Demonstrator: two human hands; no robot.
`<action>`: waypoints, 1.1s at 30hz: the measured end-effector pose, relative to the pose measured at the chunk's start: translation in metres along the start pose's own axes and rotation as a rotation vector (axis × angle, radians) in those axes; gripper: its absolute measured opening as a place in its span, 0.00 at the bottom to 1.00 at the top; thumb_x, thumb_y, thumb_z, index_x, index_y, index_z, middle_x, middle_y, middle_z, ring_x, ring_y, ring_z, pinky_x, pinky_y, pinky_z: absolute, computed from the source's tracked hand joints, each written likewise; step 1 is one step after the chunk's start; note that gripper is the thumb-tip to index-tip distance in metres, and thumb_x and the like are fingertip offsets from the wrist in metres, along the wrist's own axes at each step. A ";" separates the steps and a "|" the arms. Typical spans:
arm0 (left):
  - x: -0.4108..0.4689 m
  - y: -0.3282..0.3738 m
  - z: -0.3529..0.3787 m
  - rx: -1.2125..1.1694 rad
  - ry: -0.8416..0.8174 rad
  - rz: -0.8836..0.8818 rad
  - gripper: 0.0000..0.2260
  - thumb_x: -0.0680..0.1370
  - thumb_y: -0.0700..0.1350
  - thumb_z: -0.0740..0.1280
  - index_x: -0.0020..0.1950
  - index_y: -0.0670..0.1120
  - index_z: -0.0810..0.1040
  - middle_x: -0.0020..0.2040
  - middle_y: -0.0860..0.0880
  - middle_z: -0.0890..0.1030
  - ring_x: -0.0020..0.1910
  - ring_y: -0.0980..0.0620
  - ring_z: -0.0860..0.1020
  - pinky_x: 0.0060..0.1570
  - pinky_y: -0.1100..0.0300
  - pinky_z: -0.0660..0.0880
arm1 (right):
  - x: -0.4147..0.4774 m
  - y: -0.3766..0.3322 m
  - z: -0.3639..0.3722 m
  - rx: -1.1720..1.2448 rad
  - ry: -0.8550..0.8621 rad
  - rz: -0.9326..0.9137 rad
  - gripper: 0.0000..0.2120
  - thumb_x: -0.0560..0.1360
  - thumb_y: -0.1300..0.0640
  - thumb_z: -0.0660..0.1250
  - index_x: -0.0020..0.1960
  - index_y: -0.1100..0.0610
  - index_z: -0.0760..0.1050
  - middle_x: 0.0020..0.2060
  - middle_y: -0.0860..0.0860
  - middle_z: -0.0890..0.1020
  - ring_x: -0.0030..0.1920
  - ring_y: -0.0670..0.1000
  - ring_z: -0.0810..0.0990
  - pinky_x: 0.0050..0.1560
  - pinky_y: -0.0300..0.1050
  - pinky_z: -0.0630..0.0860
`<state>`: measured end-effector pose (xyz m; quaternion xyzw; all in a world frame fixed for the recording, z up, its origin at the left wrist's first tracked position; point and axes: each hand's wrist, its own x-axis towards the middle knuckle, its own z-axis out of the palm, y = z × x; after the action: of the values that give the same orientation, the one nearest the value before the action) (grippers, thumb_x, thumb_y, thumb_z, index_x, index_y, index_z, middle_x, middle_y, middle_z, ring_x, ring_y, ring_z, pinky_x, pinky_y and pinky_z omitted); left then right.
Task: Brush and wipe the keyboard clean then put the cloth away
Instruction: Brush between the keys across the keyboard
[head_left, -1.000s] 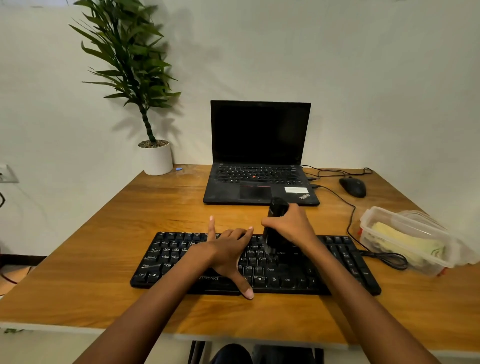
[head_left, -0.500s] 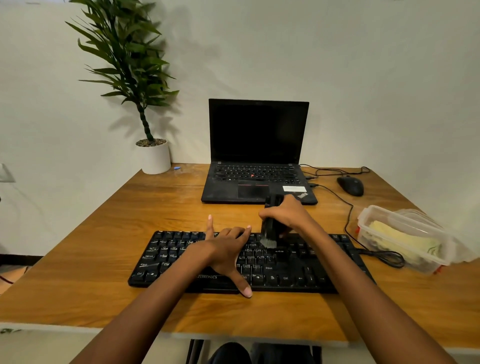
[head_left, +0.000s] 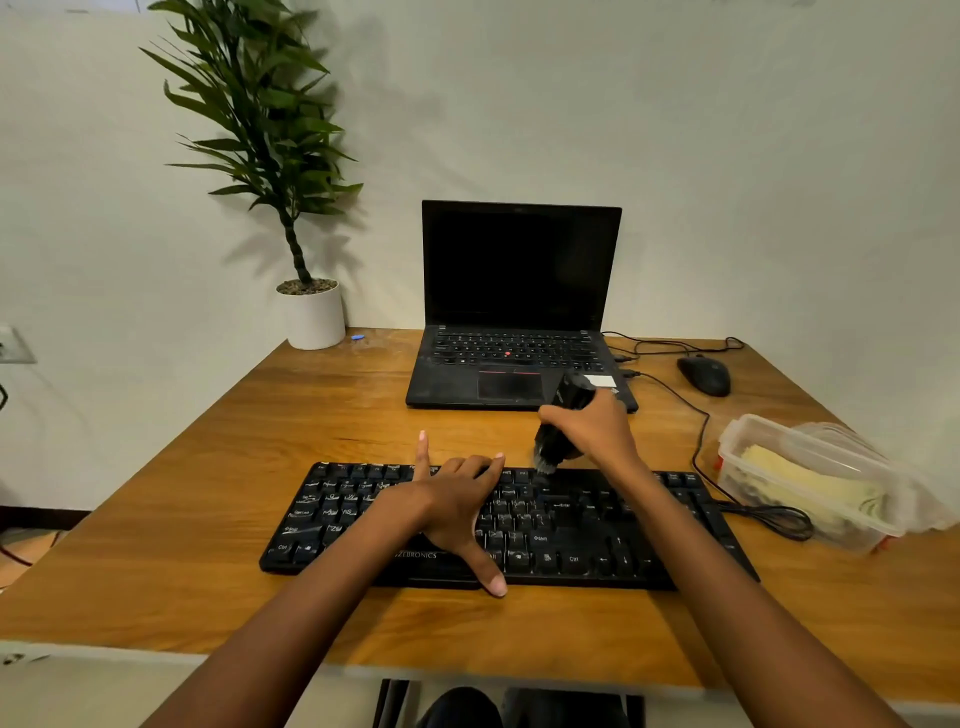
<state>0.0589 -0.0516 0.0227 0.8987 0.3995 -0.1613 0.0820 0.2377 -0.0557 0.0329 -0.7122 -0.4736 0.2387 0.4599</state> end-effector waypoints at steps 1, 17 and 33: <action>0.000 0.000 0.000 -0.003 0.001 0.002 0.59 0.65 0.68 0.70 0.75 0.46 0.30 0.78 0.48 0.42 0.76 0.46 0.40 0.56 0.34 0.21 | -0.006 0.005 0.005 -0.024 0.028 -0.010 0.12 0.65 0.54 0.72 0.44 0.59 0.77 0.39 0.54 0.81 0.41 0.53 0.81 0.39 0.49 0.81; 0.000 -0.001 0.000 -0.007 0.016 0.019 0.59 0.64 0.68 0.70 0.75 0.46 0.30 0.78 0.48 0.43 0.76 0.46 0.41 0.56 0.33 0.21 | -0.010 -0.008 0.002 -0.106 -0.053 -0.036 0.10 0.65 0.55 0.72 0.36 0.56 0.72 0.32 0.49 0.77 0.36 0.49 0.78 0.35 0.47 0.78; -0.002 -0.001 0.001 -0.021 0.011 0.011 0.58 0.65 0.68 0.70 0.75 0.46 0.32 0.78 0.48 0.43 0.76 0.47 0.41 0.59 0.32 0.23 | -0.040 0.001 0.011 -0.110 0.021 -0.185 0.09 0.64 0.54 0.72 0.37 0.55 0.72 0.32 0.50 0.78 0.36 0.52 0.78 0.35 0.46 0.74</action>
<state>0.0565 -0.0526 0.0227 0.9009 0.3967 -0.1516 0.0900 0.2116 -0.0871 0.0232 -0.6922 -0.5447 0.1614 0.4451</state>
